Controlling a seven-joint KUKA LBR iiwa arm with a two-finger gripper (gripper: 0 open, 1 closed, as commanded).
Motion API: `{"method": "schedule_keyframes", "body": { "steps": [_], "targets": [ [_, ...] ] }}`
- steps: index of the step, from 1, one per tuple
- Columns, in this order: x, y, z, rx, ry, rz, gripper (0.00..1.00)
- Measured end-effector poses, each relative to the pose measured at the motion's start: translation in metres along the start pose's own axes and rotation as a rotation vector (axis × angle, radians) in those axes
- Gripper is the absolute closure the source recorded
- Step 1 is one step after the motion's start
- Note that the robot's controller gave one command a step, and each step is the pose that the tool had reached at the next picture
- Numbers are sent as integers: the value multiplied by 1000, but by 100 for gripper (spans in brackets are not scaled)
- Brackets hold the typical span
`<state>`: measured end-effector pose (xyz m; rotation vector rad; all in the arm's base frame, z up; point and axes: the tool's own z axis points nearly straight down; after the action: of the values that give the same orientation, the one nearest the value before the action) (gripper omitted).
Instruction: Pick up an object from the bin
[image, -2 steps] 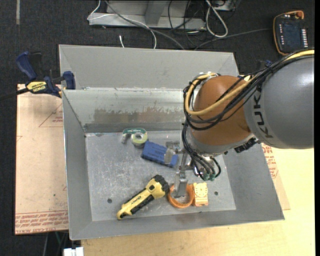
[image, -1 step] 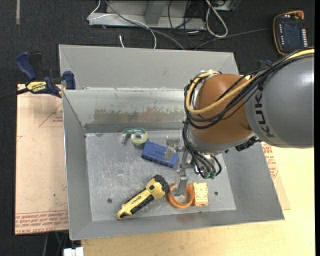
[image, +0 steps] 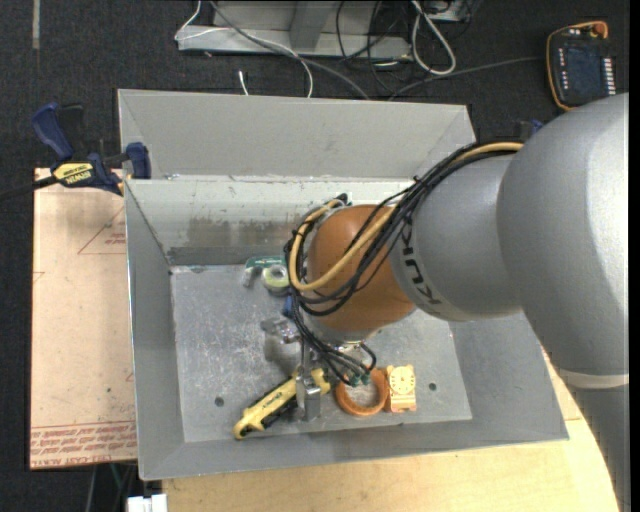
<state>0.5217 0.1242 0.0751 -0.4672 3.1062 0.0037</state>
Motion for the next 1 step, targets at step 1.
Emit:
{"method": "schedule_keyframes", "body": {
  "steps": [1],
  "targets": [
    [-3, 3, -47, 2, -8, -7, 0]
  ]
}}
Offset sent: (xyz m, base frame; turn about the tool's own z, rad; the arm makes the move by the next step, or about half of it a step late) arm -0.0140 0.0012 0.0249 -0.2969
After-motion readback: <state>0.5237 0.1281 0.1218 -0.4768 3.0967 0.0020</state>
